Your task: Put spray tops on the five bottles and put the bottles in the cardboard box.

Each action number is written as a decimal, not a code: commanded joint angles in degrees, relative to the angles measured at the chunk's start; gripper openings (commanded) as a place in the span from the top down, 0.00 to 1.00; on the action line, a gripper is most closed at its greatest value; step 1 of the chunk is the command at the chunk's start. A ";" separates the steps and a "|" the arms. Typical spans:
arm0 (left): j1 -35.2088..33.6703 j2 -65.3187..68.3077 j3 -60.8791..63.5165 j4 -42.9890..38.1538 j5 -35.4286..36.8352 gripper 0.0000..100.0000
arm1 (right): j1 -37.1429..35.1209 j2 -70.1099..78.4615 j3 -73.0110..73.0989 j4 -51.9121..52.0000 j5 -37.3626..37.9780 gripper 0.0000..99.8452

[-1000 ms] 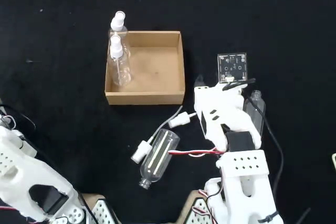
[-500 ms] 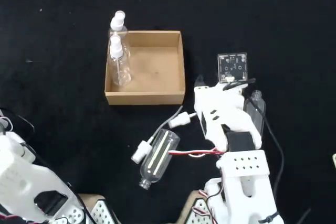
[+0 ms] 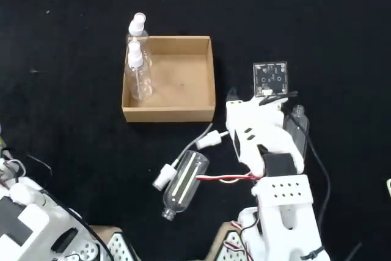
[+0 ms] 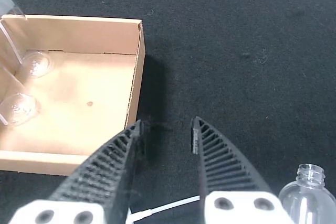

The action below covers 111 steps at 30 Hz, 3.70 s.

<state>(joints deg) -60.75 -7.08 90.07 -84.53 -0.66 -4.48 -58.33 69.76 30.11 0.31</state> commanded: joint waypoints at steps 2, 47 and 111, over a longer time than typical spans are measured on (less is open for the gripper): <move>3.47 -2.02 -1.45 4.13 -0.62 0.72 | -0.79 -0.66 -0.48 -1.41 -0.09 0.86; 7.08 14.42 -35.12 32.53 -0.62 0.66 | -0.79 -0.66 -0.40 -1.23 -0.09 0.86; 67.82 -74.02 -32.84 107.52 -0.09 0.97 | 0.00 -0.48 1.45 -4.22 -0.18 0.86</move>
<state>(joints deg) 2.90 -80.04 61.67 22.64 -0.66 -4.31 -58.33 71.34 29.14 0.31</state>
